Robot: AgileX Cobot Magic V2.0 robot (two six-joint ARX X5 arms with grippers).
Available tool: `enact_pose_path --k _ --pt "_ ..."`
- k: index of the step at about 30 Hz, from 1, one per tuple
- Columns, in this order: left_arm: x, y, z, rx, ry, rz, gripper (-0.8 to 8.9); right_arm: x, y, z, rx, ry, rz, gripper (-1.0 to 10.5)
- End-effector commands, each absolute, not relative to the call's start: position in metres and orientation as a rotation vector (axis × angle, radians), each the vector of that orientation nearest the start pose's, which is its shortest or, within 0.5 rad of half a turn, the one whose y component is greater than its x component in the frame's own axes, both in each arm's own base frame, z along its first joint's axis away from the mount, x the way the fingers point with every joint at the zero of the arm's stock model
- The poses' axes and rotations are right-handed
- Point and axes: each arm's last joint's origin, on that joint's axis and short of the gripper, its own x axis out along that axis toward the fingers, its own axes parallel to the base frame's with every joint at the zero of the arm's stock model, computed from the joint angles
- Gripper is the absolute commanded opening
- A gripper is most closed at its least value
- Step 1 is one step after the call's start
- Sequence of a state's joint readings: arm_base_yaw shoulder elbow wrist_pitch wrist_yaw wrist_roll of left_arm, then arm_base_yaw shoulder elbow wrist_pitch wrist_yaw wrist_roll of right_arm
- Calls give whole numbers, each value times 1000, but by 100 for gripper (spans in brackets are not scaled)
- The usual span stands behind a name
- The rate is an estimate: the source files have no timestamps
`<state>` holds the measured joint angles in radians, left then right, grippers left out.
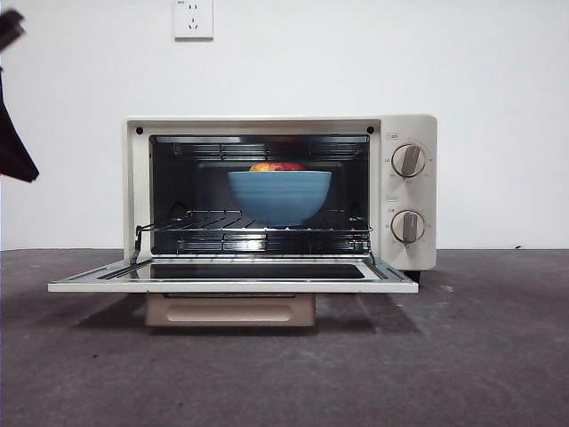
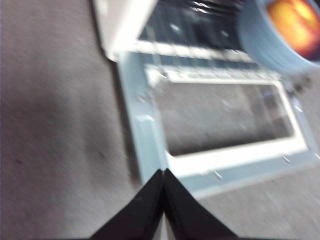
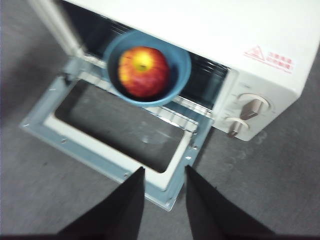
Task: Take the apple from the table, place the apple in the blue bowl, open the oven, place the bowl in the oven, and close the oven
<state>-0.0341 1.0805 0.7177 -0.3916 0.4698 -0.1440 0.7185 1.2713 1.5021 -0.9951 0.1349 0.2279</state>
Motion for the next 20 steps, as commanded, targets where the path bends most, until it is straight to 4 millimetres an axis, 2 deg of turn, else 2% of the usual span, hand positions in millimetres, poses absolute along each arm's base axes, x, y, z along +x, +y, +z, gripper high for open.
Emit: enact_pose_path --k 1,8,15,17,20 --pt "225 -19 233 -310 796 -417 6 165 151 400 -147 749 514 127" --pt "253 -20 199 -326 874 -406 6 131 138 362 -168 770 570 127" --pt "274 -21 169 -352 917 -393 6 111 122 321 -143 803 569 127" --pt "278 -24 159 -360 937 -399 6 108 118 314 -120 803 561 127" --pt "282 -31 147 -379 960 -456 6 104 113 314 -97 785 558 127"
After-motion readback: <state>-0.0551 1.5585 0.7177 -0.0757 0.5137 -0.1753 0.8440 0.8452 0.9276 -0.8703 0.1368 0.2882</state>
